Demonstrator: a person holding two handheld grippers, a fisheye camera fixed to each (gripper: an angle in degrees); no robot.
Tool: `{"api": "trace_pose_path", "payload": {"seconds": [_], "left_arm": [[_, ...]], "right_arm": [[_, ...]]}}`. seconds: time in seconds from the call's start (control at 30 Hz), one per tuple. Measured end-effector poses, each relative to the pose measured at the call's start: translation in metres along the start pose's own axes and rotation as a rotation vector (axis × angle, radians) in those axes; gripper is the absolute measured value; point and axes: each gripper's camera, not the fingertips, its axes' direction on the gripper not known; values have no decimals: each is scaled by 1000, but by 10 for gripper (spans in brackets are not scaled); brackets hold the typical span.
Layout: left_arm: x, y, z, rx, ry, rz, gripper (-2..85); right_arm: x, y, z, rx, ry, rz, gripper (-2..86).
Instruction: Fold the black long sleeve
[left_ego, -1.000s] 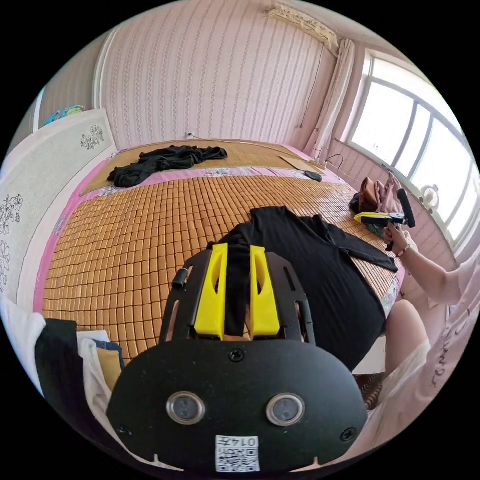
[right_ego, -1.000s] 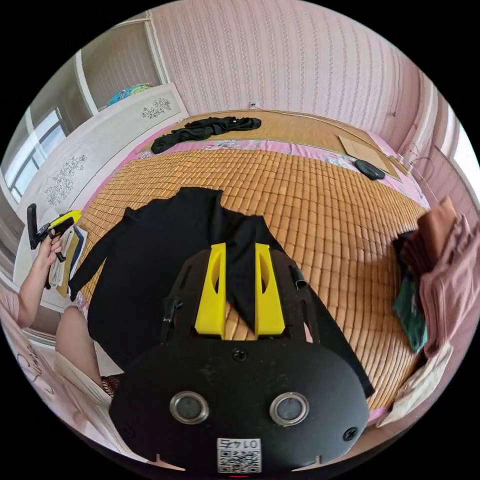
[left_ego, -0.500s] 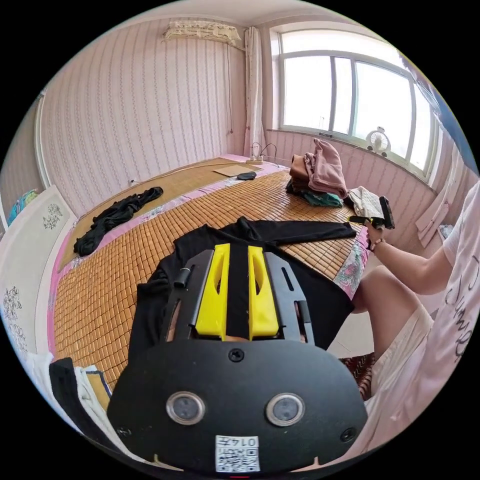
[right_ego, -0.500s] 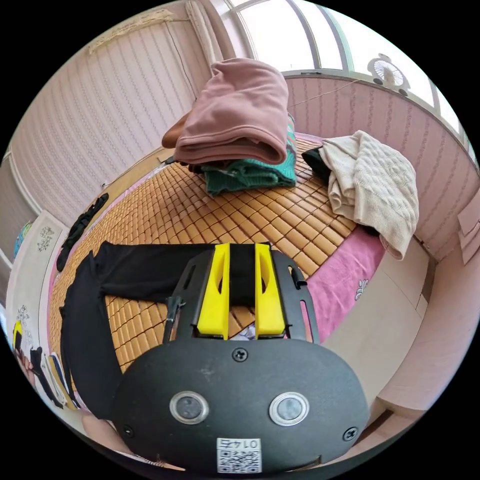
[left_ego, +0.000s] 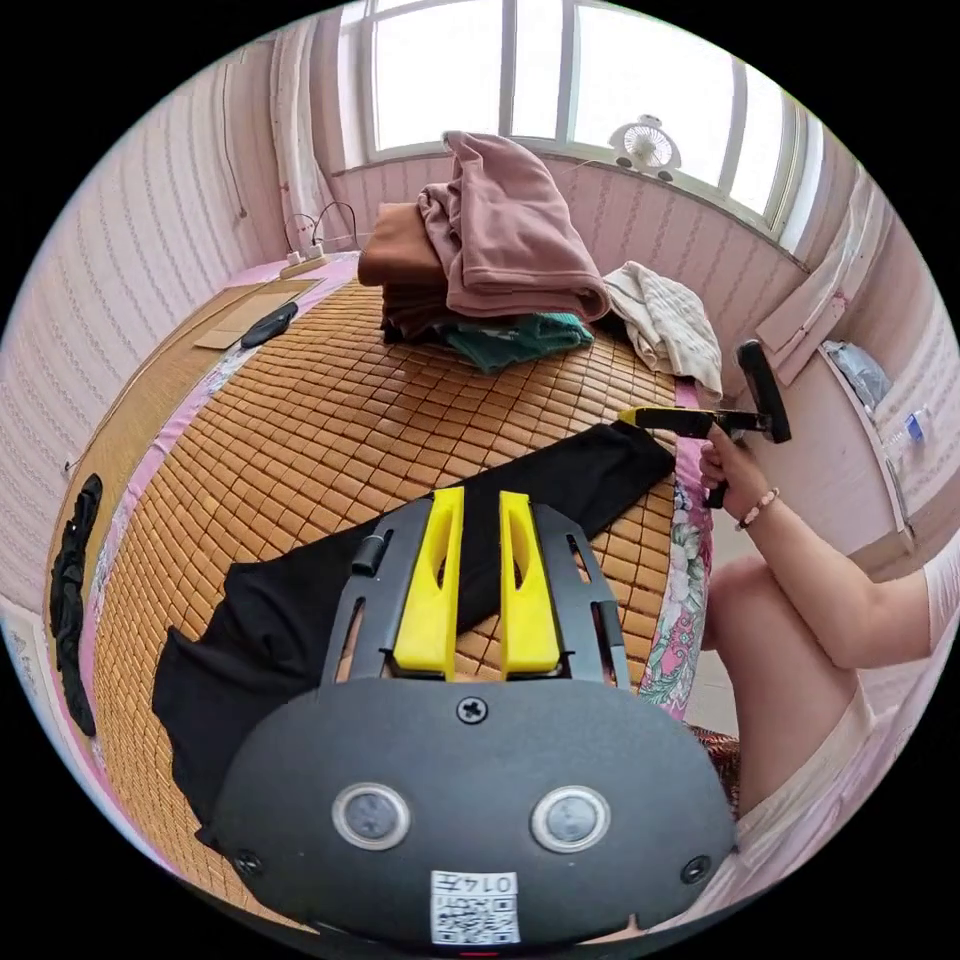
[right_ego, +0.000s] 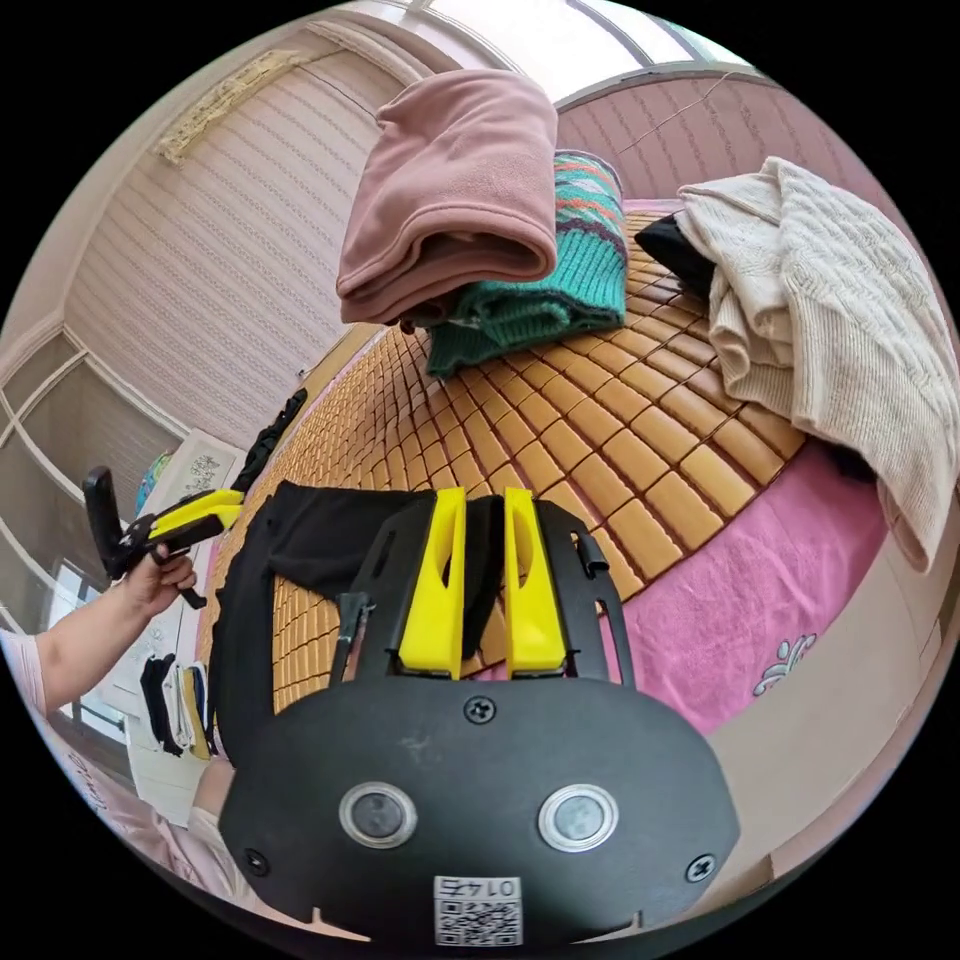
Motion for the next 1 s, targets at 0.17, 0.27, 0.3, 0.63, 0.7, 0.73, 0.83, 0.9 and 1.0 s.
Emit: {"api": "trace_pose_path", "payload": {"seconds": [0.17,0.27,0.3,0.63,0.7,0.73,0.83,0.9,1.0], "left_arm": [[-3,-40,69,-204,-36,-15,114],[3,-47,85,-239,9,10,100],[4,-49,87,-244,13,3,79],[10,-47,73,-203,-34,-40,-9],[3,-42,53,-157,-36,-58,-10],[1,-40,47,-146,-38,-59,-10],[-12,-26,6,-76,-49,-78,-10],[-24,-5,-36,-4,-64,-106,-10],[-40,35,-92,56,-98,-147,-10]], "right_arm": [[29,-5,-2,-67,-81,-45,14],[51,-6,-5,-51,-150,0,9],[54,-6,-6,-44,-162,5,9],[87,7,-20,20,-296,-11,5],[94,11,-27,82,-376,-5,5],[97,13,-31,113,-422,-12,4],[92,18,-35,161,-495,-76,3],[87,21,-32,192,-599,-116,3],[58,24,-25,169,-750,-255,3]]}}
